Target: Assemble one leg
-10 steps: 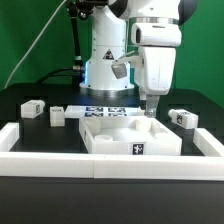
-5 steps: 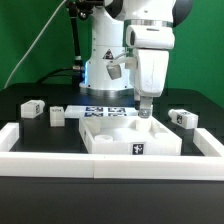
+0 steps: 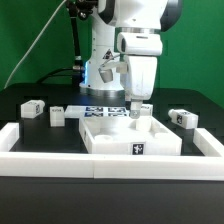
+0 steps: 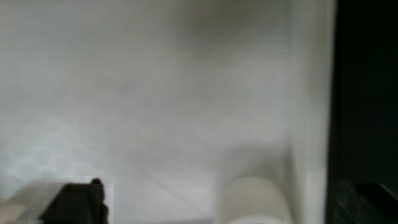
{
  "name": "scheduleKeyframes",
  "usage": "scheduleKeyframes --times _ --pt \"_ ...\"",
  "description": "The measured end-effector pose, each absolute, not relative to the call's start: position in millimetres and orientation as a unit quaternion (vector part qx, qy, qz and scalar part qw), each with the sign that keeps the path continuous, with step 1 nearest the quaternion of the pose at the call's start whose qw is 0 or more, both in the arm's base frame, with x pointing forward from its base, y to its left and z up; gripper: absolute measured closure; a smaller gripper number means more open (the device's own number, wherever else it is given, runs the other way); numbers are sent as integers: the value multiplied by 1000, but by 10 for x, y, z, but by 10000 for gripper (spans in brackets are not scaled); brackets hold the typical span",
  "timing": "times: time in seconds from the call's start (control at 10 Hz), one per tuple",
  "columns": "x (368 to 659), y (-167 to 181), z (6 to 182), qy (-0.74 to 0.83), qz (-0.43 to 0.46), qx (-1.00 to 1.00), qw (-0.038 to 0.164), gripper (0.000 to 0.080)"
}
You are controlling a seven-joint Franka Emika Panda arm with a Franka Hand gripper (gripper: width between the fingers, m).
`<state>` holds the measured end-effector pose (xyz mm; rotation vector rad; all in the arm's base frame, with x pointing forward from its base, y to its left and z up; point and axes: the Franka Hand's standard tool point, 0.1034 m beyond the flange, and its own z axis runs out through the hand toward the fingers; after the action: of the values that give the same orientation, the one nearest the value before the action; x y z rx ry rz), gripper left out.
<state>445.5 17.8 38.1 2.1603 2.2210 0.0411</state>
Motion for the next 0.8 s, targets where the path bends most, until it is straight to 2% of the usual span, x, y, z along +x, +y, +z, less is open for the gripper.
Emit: scheduleKeyframes --times 0.3,0.7,0.8 --pt "4336 142 192 716 9 698 10 150" --pt "4431 204 71 728 12 685 8 150" --pt "4428 198 68 727 11 686 8 236"
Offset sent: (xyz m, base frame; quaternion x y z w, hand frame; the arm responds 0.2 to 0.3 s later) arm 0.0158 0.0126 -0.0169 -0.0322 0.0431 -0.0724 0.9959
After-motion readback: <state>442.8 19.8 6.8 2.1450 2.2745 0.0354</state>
